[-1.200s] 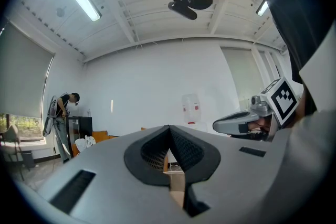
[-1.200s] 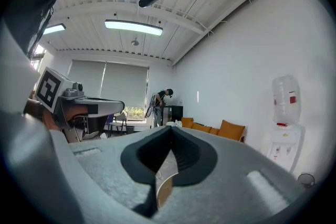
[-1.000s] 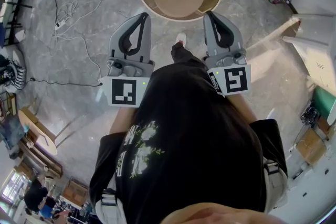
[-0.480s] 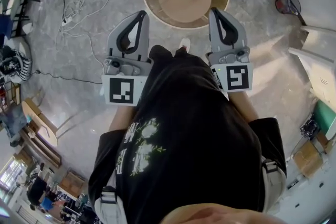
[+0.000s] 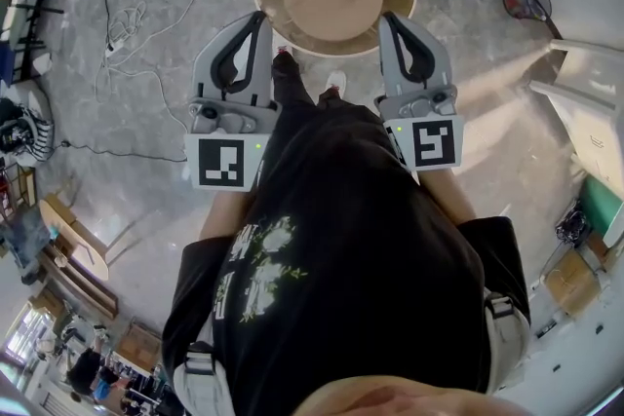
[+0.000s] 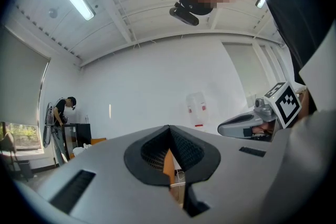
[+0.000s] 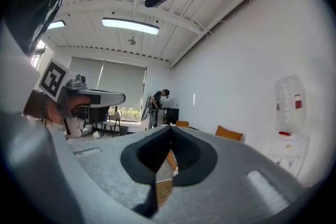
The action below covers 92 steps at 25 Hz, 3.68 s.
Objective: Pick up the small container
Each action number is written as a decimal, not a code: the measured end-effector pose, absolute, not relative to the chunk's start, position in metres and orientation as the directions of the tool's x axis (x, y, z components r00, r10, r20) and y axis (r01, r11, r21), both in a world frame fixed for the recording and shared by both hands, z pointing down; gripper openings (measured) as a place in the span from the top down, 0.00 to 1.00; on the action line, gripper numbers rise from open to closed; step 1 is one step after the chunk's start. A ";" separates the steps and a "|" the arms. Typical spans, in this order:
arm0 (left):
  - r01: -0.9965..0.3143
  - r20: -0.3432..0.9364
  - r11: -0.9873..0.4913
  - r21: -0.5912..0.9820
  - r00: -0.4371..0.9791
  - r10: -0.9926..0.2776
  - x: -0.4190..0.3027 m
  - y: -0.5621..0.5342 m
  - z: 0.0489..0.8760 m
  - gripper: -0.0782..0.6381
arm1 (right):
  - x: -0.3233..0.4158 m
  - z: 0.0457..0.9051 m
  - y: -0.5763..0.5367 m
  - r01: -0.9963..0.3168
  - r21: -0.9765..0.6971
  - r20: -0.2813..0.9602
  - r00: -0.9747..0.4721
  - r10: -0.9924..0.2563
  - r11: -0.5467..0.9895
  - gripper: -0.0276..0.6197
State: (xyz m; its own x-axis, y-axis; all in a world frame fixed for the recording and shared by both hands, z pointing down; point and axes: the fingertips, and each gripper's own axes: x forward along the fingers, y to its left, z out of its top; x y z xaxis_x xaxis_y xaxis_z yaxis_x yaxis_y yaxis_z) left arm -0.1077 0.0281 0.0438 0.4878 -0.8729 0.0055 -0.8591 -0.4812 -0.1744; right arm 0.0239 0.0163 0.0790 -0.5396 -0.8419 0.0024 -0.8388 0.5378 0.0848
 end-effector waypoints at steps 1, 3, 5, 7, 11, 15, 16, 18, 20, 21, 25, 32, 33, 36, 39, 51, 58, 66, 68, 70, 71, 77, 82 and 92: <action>-0.856 0.004 -0.486 -0.178 0.493 -0.870 -0.107 0.023 0.045 0.88 | 0.024 0.081 0.014 -0.841 0.086 0.008 -0.536 -0.844 0.534 0.96; -0.846 0.008 -0.502 -0.181 0.509 -0.861 -0.105 0.014 0.049 0.88 | 0.025 0.086 0.008 -0.846 0.094 0.022 -0.525 -0.851 0.525 0.96; -0.837 0.012 -0.518 -0.176 0.525 -0.851 -0.102 0.004 0.053 0.88 | 0.028 0.090 0.002 -0.855 0.092 0.030 -0.510 -0.859 0.511 0.96; -0.828 0.012 -0.532 -0.178 0.538 -0.843 -0.098 -0.004 0.055 0.88 | 0.032 0.093 -0.003 -0.864 0.083 0.031 -0.496 -0.868 0.497 0.96; -0.808 0.014 -0.560 -0.184 0.568 -0.823 -0.089 -0.019 0.056 0.88 | 0.040 0.096 -0.013 -0.880 0.080 0.039 -0.467 -0.883 0.469 0.96; -0.785 0.016 -0.589 -0.192 0.597 -0.802 -0.088 -0.036 0.055 0.88 | 0.040 0.098 -0.027 -0.895 0.068 0.044 -0.438 -0.898 0.440 0.96; -0.780 0.018 -0.596 -0.192 0.604 -0.796 -0.088 -0.043 0.055 0.88 | 0.039 0.098 -0.032 -0.899 0.065 0.046 -0.430 -0.902 0.432 0.96; -0.767 0.021 -0.612 -0.192 0.621 -0.784 -0.088 -0.058 0.055 0.88 | 0.038 0.099 -0.045 -0.908 0.060 0.051 -0.412 -0.910 0.415 0.96; -0.754 0.022 -0.628 -0.192 0.636 -0.771 -0.090 -0.074 0.054 0.88 | 0.037 0.099 -0.059 -0.916 0.060 0.052 -0.395 -0.917 0.398 0.96; -0.748 0.022 -0.635 -0.194 0.644 -0.765 -0.091 -0.082 0.053 0.88 | 0.035 0.098 -0.067 -0.919 0.060 0.051 -0.386 -0.921 0.389 0.96; -0.713 0.029 -0.671 -0.201 0.681 -0.732 -0.104 -0.110 0.054 0.88 | 0.022 0.097 -0.090 -0.935 0.062 0.053 -0.346 -0.937 0.349 0.96; -0.659 0.026 -0.728 -0.189 0.738 -0.675 -0.147 -0.178 0.054 0.88 | -0.015 0.089 -0.142 -0.964 0.082 0.036 -0.252 -0.967 0.254 0.96; -0.647 0.024 -0.740 -0.182 0.749 -0.662 -0.154 -0.187 0.056 0.88 | -0.020 0.088 -0.149 -0.968 0.091 0.032 -0.232 -0.972 0.234 0.96; -0.608 0.007 -0.780 -0.148 0.788 -0.616 -0.169 -0.214 0.056 0.88 | -0.029 0.090 -0.169 -0.981 0.095 0.039 -0.168 -0.985 0.171 0.96; -0.559 0.002 -0.814 -0.160 0.824 -0.566 -0.171 -0.235 0.057 0.88 | -0.035 0.092 -0.189 -0.986 0.099 0.035 -0.135 -0.990 0.138 0.96; -0.581 0.002 -0.806 -0.113 0.811 -0.585 -0.167 -0.296 0.109 0.88 | -0.055 0.131 -0.258 -0.959 0.105 0.055 -0.260 -0.964 0.265 0.96; -0.596 0.011 -0.796 -0.110 0.800 -0.600 -0.137 -0.320 0.155 0.88 | -0.031 0.176 -0.295 -0.938 0.091 0.075 -0.328 -0.942 0.334 0.96; -0.598 0.045 -0.797 -0.086 0.797 -0.602 -0.117 -0.337 0.205 0.88 | -0.007 0.236 -0.316 -0.932 0.051 0.075 -0.355 -0.932 0.359 0.96; -0.613 0.043 -0.787 -0.071 0.786 -0.617 -0.116 -0.339 0.217 0.88 | -0.007 0.250 -0.318 -0.925 0.066 0.081 -0.368 -0.926 0.374 0.96; -0.617 0.051 -0.784 -0.068 0.783 -0.620 -0.111 -0.341 0.234 0.88 | -0.004 0.267 -0.321 -0.923 0.060 0.089 -0.375 -0.923 0.381 0.96; -0.613 0.057 -0.787 -0.063 0.785 -0.616 -0.105 -0.342 0.244 0.88 | -0.001 0.278 -0.322 -0.923 0.055 0.097 -0.375 -0.922 0.381 0.96; -0.600 0.073 -0.799 -0.034 0.796 -0.601 -0.091 -0.348 0.294 0.88 | -0.005 0.339 -0.330 -0.913 0.022 0.143 -0.401 -0.905 0.408 0.96; -0.609 0.089 -0.793 -0.017 0.789 -0.608 -0.089 -0.353 0.334 0.88 | -0.011 0.382 -0.334 -0.899 -0.026 0.166 -0.436 -0.885 0.438 0.76; -0.642 0.097 -0.767 0.000 0.763 -0.639 -0.096 -0.358 0.402 0.88 | -0.018 0.462 -0.345 -0.886 -0.034 0.207 -0.459 -0.864 0.462 0.77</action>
State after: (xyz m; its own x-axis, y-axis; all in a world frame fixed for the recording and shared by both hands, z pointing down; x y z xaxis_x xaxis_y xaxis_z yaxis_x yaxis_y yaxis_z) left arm -0.0958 -0.3581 0.4017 0.7632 -0.6387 0.0973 -0.6418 -0.7669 0.0000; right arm -0.0185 -0.3447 0.4615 -0.4590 -0.8639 0.2074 -0.8860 0.4624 -0.0344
